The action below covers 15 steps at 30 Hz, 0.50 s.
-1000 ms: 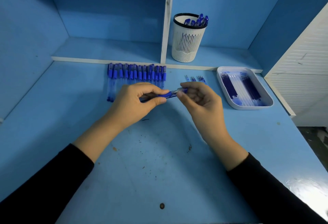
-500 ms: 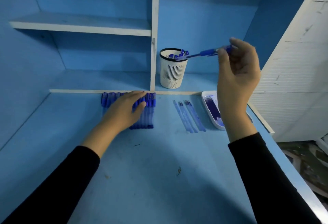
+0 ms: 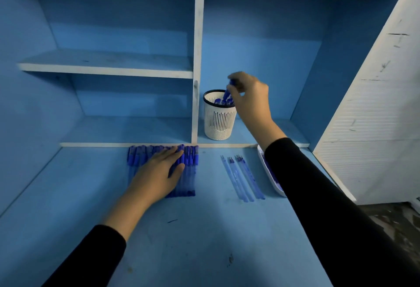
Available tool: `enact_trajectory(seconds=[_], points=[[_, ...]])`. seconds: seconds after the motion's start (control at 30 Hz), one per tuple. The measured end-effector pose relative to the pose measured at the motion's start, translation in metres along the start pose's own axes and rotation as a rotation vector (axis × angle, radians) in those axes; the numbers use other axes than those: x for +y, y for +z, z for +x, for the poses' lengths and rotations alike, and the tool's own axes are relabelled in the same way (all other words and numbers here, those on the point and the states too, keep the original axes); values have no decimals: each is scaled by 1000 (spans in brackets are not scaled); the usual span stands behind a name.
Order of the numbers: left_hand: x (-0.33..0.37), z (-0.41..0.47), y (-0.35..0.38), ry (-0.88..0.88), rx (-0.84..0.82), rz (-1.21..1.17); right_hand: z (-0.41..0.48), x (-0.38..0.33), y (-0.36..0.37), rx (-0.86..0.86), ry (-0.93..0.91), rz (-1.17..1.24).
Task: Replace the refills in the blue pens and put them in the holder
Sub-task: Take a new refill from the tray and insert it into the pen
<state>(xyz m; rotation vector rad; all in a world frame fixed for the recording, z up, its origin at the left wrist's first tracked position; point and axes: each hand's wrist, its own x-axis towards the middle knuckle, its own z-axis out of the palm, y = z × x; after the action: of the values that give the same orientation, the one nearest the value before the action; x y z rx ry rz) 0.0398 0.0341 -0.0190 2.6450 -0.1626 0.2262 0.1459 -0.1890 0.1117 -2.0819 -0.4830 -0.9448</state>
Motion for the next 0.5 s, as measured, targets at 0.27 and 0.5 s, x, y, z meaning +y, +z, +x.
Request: enact_trajectory(seconds=[0.27, 0.5], points=[[2, 0, -3, 20, 5, -17, -13, 12, 6, -53, -120, -141], [3, -6, -9, 50, 45, -76, -76, -23, -4, -119, 133, 22]])
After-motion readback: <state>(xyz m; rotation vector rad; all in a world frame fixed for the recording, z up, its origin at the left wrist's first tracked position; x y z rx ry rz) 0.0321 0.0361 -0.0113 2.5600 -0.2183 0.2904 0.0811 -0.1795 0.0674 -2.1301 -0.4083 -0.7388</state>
